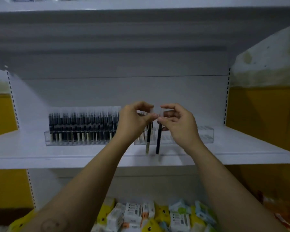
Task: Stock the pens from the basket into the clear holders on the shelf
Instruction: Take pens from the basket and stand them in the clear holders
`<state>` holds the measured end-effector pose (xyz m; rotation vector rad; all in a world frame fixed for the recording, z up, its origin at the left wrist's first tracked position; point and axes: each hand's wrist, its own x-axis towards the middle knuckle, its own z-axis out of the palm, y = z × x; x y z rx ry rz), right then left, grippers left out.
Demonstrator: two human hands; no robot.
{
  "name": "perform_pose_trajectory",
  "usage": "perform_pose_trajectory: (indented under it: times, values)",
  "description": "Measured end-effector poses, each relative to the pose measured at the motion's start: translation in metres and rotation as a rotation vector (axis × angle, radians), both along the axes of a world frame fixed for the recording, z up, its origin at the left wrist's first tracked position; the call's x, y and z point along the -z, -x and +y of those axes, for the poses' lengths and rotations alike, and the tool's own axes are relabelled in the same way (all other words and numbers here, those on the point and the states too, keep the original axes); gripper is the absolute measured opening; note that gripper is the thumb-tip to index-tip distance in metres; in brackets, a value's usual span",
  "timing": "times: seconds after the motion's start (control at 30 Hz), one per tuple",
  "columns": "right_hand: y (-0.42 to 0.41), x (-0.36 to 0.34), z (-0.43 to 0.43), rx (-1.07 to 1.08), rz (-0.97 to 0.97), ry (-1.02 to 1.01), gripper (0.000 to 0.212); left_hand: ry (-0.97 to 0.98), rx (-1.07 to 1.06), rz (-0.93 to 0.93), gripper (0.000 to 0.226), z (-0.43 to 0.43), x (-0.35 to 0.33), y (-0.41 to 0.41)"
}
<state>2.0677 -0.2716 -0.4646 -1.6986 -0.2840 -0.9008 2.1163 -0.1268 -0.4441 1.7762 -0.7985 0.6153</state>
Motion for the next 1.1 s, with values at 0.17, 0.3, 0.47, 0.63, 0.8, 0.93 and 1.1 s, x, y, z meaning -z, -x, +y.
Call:
perform_pose_trajectory:
  times: [0.17, 0.3, 0.47, 0.63, 0.8, 0.93, 1.1]
  values:
    - [-0.034, -0.02, -0.015, 0.061, -0.063, 0.011, 0.028, 0.026, -0.026, -0.071, 0.02, -0.008, -0.023, -0.03]
    - [-0.06, -0.029, -0.024, 0.097, -0.094, 0.031, 0.03, 0.027, -0.059, -0.181, 0.019, -0.014, -0.036, -0.054]
    - [-0.089, -0.033, -0.03, 0.121, -0.126, -0.053, 0.028, 0.035, -0.078, -0.235, 0.019, -0.023, -0.038, -0.079]
    - [-0.116, -0.035, -0.028, 0.115, -0.086, -0.105, 0.029, 0.039, -0.15, -0.207, 0.02, -0.031, -0.038, -0.103]
    - [-0.129, -0.033, -0.03, 0.112, -0.058, -0.144, 0.028, -0.008, -0.158, -0.19, 0.021, -0.028, -0.044, -0.113]
    - [-0.131, -0.035, -0.036, 0.129, -0.038, -0.112, 0.027, -0.056, -0.177, -0.184, 0.022, -0.024, -0.046, -0.117]
    - [-0.127, -0.022, -0.031, 0.125, 0.115, 0.252, 0.023, -0.262, -0.205, -0.14, 0.02, -0.033, -0.033, -0.122]
